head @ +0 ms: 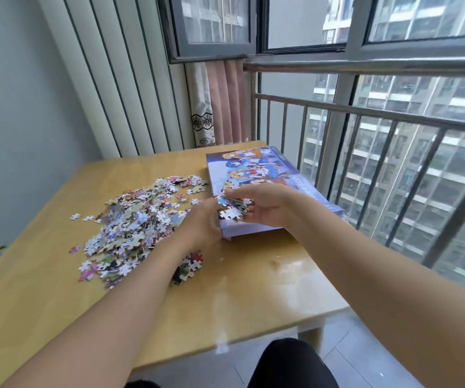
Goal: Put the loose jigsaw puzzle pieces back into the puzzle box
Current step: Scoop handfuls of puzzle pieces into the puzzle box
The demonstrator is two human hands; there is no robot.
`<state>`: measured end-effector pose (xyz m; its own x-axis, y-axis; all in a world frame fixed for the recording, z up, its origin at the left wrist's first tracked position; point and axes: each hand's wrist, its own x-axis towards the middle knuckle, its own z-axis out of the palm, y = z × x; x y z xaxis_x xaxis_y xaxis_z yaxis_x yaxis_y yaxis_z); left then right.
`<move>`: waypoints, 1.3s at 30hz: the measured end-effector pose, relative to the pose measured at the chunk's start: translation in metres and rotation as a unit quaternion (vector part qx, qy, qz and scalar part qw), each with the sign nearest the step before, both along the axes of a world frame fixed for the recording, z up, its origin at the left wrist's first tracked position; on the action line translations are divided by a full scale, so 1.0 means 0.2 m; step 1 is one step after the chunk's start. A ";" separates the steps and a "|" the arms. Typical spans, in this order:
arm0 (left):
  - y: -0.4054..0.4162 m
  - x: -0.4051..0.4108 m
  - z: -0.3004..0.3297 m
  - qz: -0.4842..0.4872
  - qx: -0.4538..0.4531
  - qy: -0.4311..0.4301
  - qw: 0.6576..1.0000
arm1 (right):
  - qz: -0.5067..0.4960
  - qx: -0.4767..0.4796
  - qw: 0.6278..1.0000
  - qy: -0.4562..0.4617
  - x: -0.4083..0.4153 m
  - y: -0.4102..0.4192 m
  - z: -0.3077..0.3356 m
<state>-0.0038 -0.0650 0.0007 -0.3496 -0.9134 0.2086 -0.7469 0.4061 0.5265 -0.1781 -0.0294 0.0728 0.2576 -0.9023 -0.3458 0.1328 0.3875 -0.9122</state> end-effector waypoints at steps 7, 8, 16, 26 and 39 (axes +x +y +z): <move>-0.03 -0.04 0.00 -0.009 -0.065 0.067 0.996 | -0.014 -0.035 0.999 -0.032 -0.09 0.01 0.01; -0.03 -0.05 0.00 -0.002 -0.061 0.087 0.994 | -0.006 -0.047 0.998 -0.036 -0.10 0.01 0.01; -0.10 -0.08 0.11 0.051 0.024 0.229 0.972 | -0.007 -0.016 0.999 0.044 -0.23 0.07 -0.15; -0.11 -0.13 0.32 0.048 0.023 0.238 0.970 | -0.243 0.063 0.966 -0.059 -0.22 -0.11 -0.03; -0.12 -0.12 0.47 0.003 0.025 0.295 0.955 | -0.201 -0.109 0.939 0.256 -0.23 -0.23 0.05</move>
<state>-0.0288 -0.0887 0.0946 -0.1791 -0.9293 0.3230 -0.3163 0.3653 0.8755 -0.2235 -0.0744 0.0835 -0.2698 -0.9545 -0.1270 -0.2497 0.1968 -0.9481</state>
